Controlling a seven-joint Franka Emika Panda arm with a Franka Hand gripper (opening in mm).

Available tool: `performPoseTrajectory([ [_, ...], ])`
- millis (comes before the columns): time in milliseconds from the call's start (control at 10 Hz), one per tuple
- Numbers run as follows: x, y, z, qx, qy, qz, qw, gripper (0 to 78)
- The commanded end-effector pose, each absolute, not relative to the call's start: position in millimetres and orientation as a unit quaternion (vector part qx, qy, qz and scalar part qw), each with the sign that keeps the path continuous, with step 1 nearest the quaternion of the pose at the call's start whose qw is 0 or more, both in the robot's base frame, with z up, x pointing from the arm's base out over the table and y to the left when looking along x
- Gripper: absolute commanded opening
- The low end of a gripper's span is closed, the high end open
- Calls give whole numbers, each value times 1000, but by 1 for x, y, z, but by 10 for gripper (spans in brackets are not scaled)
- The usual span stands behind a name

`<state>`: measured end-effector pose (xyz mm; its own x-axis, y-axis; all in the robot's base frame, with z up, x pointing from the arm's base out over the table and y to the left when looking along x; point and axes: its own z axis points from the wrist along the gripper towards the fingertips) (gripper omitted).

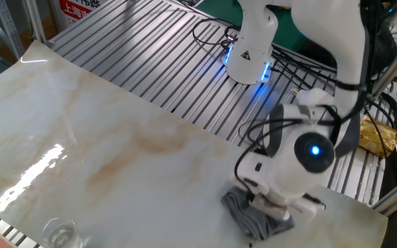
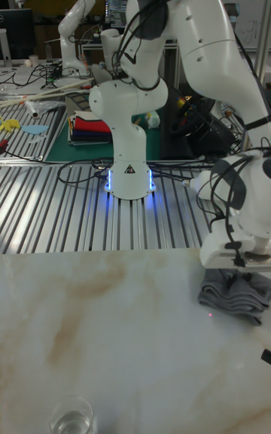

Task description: Clean the tabletop with a sponge

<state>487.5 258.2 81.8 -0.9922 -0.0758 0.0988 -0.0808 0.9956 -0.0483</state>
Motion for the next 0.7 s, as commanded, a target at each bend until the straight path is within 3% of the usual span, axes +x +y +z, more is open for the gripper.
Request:
performPoseTrajectory([
  [100,467,222,85,66,-996,30,55,12],
  [700,505,185,92,92,-994,35,46,12],
])
